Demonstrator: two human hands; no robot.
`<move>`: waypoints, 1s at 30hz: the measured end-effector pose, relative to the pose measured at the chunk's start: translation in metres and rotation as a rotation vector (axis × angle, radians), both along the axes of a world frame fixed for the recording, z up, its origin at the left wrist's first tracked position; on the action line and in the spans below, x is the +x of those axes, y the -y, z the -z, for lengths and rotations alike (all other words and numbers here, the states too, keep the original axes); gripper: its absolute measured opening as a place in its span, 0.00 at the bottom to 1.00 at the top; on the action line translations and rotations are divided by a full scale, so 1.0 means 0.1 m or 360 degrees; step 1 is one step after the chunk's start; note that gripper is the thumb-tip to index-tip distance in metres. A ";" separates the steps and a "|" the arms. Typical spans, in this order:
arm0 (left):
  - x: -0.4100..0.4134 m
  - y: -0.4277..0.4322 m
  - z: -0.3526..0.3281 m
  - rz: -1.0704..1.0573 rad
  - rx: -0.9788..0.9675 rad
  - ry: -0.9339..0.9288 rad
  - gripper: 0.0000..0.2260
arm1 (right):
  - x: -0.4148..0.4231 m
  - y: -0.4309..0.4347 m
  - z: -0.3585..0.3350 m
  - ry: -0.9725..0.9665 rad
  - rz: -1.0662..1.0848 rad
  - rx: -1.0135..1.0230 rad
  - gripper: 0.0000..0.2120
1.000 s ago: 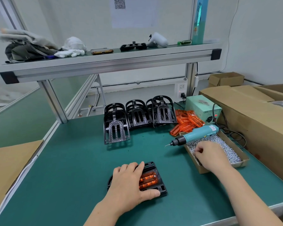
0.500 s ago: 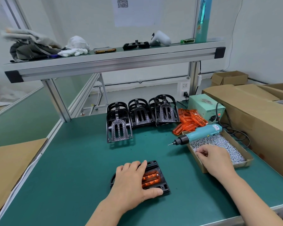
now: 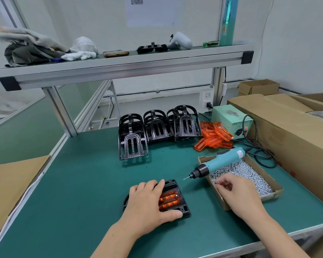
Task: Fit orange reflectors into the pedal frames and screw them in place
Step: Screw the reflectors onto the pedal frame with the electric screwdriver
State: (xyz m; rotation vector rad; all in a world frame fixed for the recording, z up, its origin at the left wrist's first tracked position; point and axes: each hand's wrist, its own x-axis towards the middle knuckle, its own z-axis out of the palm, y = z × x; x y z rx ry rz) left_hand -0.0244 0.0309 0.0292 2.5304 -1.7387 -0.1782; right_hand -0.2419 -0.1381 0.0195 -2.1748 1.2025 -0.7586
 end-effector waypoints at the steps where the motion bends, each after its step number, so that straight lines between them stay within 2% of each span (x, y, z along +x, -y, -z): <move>1: 0.00 0.00 0.00 0.0002 -0.0005 -0.0001 0.56 | -0.01 0.00 0.00 0.0057 0.0017 0.0007 0.09; 5: 0.00 -0.01 0.00 0.0021 -0.0048 -0.0035 0.60 | 0.00 0.05 -0.01 0.0174 0.0082 0.0009 0.11; 10: -0.02 -0.03 -0.03 0.0004 -0.0183 -0.0072 0.55 | 0.05 0.10 -0.01 0.0192 0.0147 0.0042 0.11; 12: -0.06 -0.02 -0.07 0.0016 -0.0363 -0.0060 0.47 | 0.05 0.11 -0.04 0.0188 0.0158 -0.0031 0.12; 15: -0.14 0.03 -0.12 0.0038 -0.0742 -0.0206 0.24 | 0.06 0.08 -0.12 0.0234 0.0185 -0.0093 0.12; 18: -0.30 0.10 -0.22 0.0024 -0.1008 -0.0483 0.07 | 0.16 -0.05 -0.24 0.0551 0.0121 0.0177 0.08; 21: -0.47 0.19 -0.31 -0.0058 -0.1165 -0.0868 0.07 | 0.38 -0.30 -0.32 0.0916 -0.0122 0.0549 0.06; 23: -0.52 0.24 -0.34 -0.0074 -0.1219 -0.0960 0.09 | 0.51 -0.44 -0.33 0.0948 -0.0252 0.0601 0.08; 30: -0.36 0.22 -0.40 -0.0076 -0.1152 -0.0668 0.05 | 0.66 -0.59 -0.32 0.0758 -0.0377 0.0419 0.08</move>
